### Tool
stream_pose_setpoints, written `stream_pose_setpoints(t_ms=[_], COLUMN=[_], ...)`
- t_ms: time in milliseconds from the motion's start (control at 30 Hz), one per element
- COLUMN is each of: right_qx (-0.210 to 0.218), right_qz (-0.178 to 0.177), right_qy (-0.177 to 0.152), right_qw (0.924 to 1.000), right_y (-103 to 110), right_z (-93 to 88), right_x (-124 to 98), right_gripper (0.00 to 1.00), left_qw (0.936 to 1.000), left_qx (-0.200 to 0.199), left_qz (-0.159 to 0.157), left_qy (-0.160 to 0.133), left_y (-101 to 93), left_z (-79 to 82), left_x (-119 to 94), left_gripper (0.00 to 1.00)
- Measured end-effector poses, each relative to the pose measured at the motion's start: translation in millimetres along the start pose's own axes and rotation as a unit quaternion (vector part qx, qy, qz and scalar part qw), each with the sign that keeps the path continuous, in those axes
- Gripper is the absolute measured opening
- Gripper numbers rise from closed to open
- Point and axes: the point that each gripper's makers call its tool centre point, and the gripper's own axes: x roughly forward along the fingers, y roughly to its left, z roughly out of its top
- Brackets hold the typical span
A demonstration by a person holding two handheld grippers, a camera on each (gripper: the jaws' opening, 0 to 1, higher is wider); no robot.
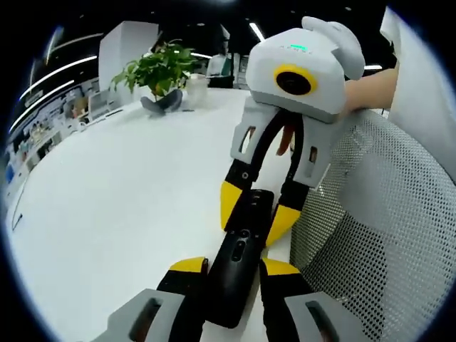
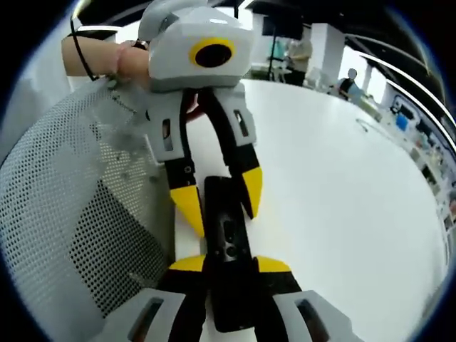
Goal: Press the specified remote control buttons in sequence, fully releasing each button before pressing the next.
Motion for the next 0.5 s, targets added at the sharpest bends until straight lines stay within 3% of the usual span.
stream_pose_setpoints(t_ms=[200,367,500], right_qx=[0.001,0.0,0.0], right_qz=[-0.001,-0.002,-0.003], right_qy=[-0.003,-0.004,-0.005], right_qw=[1.0,1.0,1.0], right_y=[-1.1,-1.7,-2.1], right_z=[0.7,0.7,0.4], right_x=[1.4,1.7,1.7], right_gripper=[0.21,0.21,0.21], left_qw=[0.9954,0.9921,0.9803], left_qx=[-0.067,-0.072,-0.101], left_qz=[0.038,0.067,0.102], left_qy=[-0.057,-0.078,-0.136], left_y=[15.8,23.9,32.0], left_z=[17.9,29.7,48.2], left_x=[-26.2,-44.2,-65.0], left_gripper=[0.37,0.47,0.52])
